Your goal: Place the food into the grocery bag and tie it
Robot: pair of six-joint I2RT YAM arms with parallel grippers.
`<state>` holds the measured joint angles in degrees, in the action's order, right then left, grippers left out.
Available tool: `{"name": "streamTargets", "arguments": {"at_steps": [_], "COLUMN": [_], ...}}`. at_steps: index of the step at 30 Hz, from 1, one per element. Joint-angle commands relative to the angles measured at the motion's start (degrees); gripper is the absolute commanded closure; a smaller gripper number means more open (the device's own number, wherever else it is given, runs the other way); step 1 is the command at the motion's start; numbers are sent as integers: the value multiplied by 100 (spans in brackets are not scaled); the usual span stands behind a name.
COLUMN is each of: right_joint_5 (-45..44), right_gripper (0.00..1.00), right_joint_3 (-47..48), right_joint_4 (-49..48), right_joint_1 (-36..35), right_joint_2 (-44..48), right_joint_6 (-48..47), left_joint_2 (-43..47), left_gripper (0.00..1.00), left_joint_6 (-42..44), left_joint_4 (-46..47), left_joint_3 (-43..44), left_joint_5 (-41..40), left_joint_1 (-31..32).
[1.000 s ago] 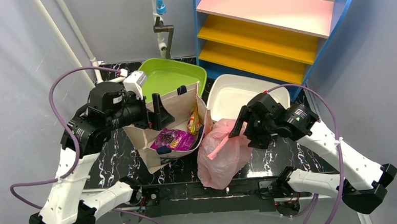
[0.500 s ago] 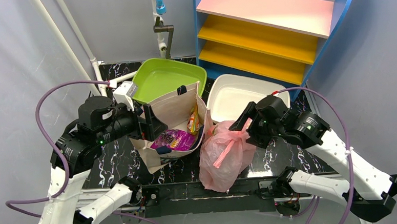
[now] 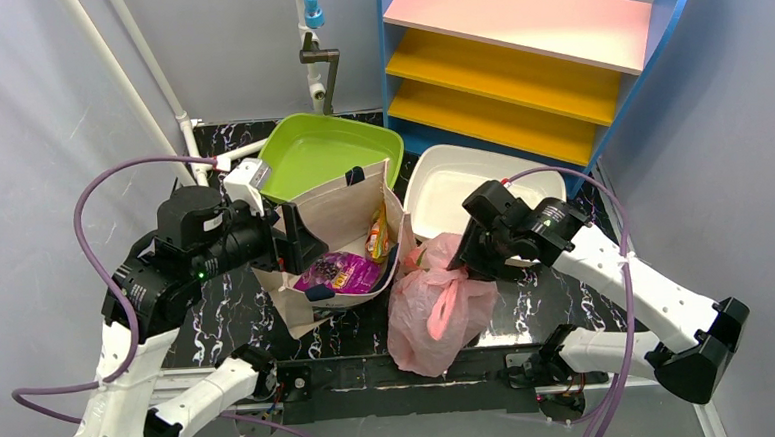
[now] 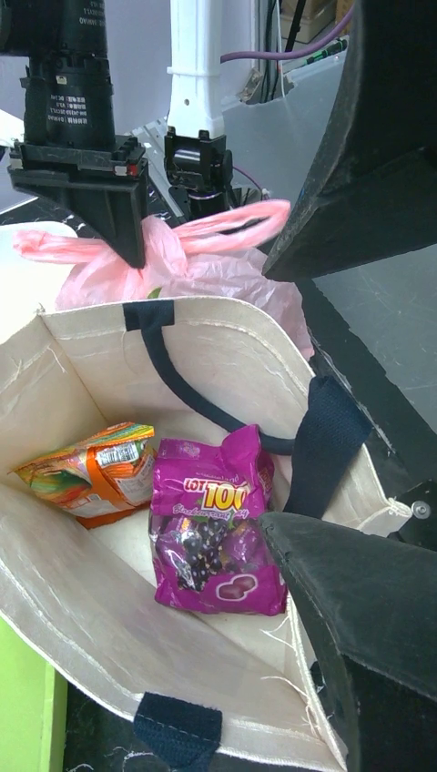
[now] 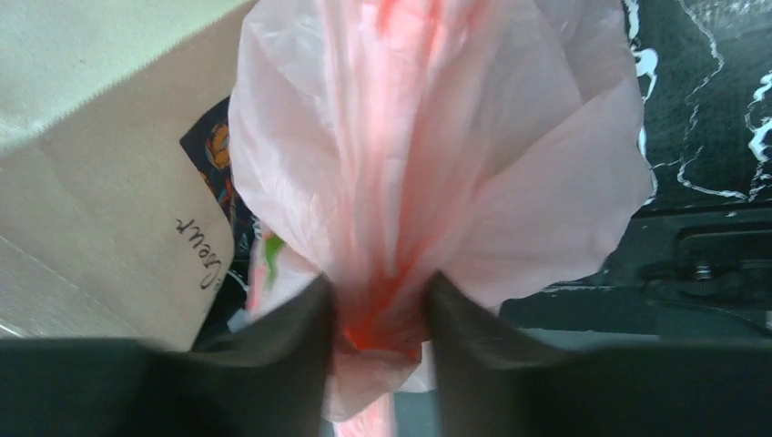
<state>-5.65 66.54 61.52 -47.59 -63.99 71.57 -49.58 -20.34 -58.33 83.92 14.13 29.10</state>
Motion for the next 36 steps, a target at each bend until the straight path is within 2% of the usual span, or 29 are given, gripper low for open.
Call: {"name": "streamTargets", "arguments": {"at_steps": [1,3,6,12,19,25,29,36], "right_joint_5": [62,48,-2,-246,-790,-1018,-892,-171], "right_gripper": [74,89,99,99,99,99,99,99], "right_joint_3": [110,140,239,671,1722,2801,3438,4131], "right_joint_4": [8,12,5,-234,-428,-902,-1415,-2568], "right_joint_1": [31,31,32,40,100,118,118,119], "right_joint_2": [50,118,269,693,962,815,583,2], "right_joint_6": [-319,-359,-413,-654,-963,-1675,-2202,-2779], "left_joint_2": [111,144,200,229,156,205,252,370], "left_gripper": [2,2,2,2,2,2,3,7], "left_joint_6": [67,52,18,27,98,3,-71,-311], "left_joint_4": [-82,-99,-132,-336,-767,-1080,-1261,-1405], "left_joint_3": [-96,-135,-180,-88,235,293,274,132], "left_joint_5": [-107,-114,-174,-415,-939,-1406,-1738,-2102], "left_joint_1": [25,25,25,25,25,25,25,25]}}
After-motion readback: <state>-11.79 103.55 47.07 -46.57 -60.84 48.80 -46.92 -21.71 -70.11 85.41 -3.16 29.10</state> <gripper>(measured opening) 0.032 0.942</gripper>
